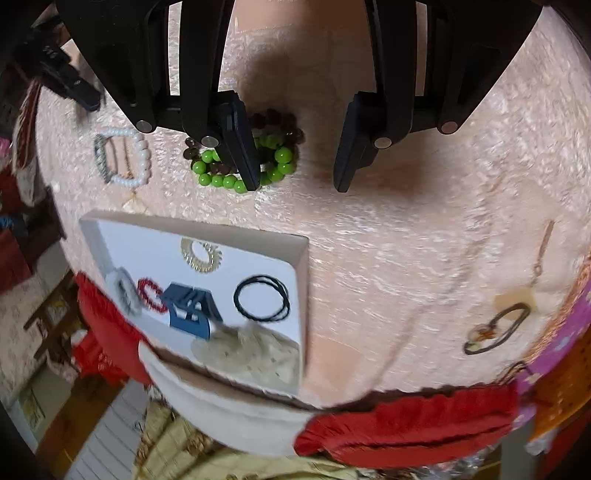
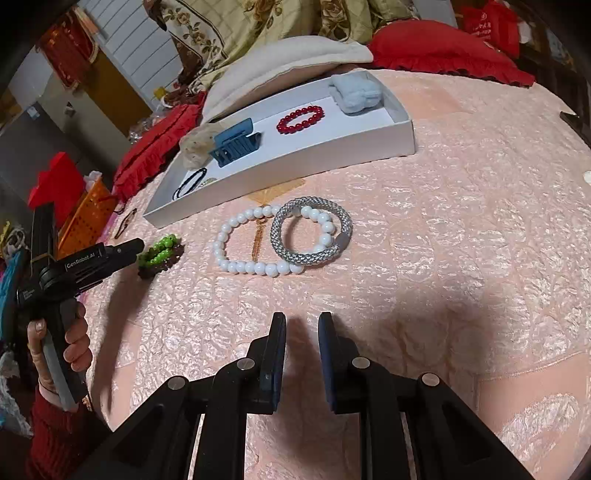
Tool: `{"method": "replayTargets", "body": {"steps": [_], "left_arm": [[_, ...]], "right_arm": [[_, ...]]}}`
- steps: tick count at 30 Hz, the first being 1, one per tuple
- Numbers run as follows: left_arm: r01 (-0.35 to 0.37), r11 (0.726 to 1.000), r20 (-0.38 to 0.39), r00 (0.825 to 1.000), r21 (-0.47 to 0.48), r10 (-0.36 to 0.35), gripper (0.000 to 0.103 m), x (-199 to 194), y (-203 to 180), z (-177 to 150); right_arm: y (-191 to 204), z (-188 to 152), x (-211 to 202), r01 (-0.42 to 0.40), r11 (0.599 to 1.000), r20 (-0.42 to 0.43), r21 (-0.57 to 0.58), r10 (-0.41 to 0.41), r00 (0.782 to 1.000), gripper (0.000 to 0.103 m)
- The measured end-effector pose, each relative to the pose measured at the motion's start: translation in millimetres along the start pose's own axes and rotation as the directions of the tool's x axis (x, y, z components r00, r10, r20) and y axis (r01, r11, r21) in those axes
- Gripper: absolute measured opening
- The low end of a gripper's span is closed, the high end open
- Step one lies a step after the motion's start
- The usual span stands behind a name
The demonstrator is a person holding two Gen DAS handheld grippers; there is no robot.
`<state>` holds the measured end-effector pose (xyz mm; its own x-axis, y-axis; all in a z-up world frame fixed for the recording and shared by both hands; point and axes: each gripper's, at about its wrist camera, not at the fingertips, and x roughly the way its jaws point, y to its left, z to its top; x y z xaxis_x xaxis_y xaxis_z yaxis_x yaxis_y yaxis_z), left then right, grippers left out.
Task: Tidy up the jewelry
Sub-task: 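Drop black hair tie in tray with left tool while right tool drops coil tie, then grasp green bead bracelet with left tool while right tool grasps white pearl bracelet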
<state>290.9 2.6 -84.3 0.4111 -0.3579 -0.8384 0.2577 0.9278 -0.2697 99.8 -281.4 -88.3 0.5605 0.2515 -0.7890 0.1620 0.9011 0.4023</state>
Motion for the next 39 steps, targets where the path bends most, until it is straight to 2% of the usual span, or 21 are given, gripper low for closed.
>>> {"method": "replayTargets", "body": {"steps": [1, 3, 5, 8, 14, 19, 31, 33, 36, 39], "left_arm": [[-0.013, 1.0, -0.005, 1.0, 0.015, 0.013, 0.036, 2, -3, 0], [0.015, 1.0, -0.022, 1.0, 0.027, -0.014, 0.009, 4, -7, -1], [0.072, 0.997, -0.043, 0.997, 0.015, -0.071, 0.008, 4, -9, -3], [0.069, 0.997, -0.017, 0.998, 0.044, -0.068, 0.008, -6, -17, -10], [0.152, 0.988, 0.117, 0.982, -0.016, -0.15, 0.008, -53, -3, -9], [0.143, 0.988, 0.169, 0.977, -0.063, -0.131, 0.008, -69, 16, -4], [0.13, 0.987, 0.155, 0.981, -0.093, -0.114, 0.008, -63, 30, -2], [0.13, 0.987, 0.159, 0.981, -0.091, -0.114, 0.008, -63, 30, -2], [0.114, 0.99, 0.164, 0.981, -0.088, -0.099, 0.008, -62, 30, -1], [0.106, 0.991, 0.162, 0.983, -0.086, -0.091, 0.008, -61, 30, -1]], "right_arm": [[3, 1, 0, 0.003, 1.0, -0.002, -0.004, -0.003, 1.0, 0.016], [10, 2, 0, -0.01, 1.0, -0.001, -0.016, 0.01, 1.0, 0.016], [24, 1, 1, -0.003, 0.998, 0.005, -0.068, 0.004, 1.0, 0.016], [31, -1, 2, 0.006, 0.995, 0.006, -0.103, -0.005, 1.0, 0.016], [43, -5, 4, 0.006, 0.988, 0.008, -0.154, -0.005, 1.0, 0.016], [45, -3, 10, -0.009, 0.987, -0.012, -0.161, 0.007, 1.0, 0.016], [84, 26, 37, -0.023, 0.968, -0.038, -0.25, 0.014, 0.999, 0.016], [89, 30, 40, -0.009, 0.962, -0.034, -0.273, -0.001, 0.999, 0.018], [94, 36, 47, 0.028, 0.953, -0.031, -0.301, -0.039, 0.999, 0.026], [92, 40, 55, 0.056, 0.947, -0.042, -0.317, -0.073, 0.996, 0.027]]}}
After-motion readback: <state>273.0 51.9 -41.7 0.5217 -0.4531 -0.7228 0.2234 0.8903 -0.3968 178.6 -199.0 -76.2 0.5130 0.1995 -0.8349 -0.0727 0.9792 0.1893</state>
